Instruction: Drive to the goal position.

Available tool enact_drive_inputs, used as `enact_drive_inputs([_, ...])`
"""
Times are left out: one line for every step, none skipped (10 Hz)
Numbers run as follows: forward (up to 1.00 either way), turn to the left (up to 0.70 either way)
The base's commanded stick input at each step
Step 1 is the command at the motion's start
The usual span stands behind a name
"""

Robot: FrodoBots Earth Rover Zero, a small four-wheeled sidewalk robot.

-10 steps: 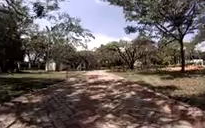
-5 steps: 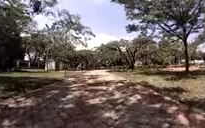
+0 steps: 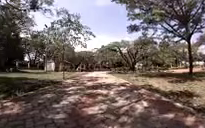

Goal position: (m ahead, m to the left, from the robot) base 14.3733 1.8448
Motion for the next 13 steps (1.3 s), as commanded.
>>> enact_drive_inputs([0.70,0.00])
enact_drive_inputs([0.70,0.00])
enact_drive_inputs([0.70,0.00])
enact_drive_inputs([0.70,0.00])
enact_drive_inputs([0.70,0.00])
enact_drive_inputs([0.70,0.00])
enact_drive_inputs([0.70,0.00])
enact_drive_inputs([0.70,0.00])
enact_drive_inputs([0.70,0.00])
enact_drive_inputs([0.70,0.00])
enact_drive_inputs([0.70,0.00])
enact_drive_inputs([0.70,0.00])
enact_drive_inputs([0.70,0.00])
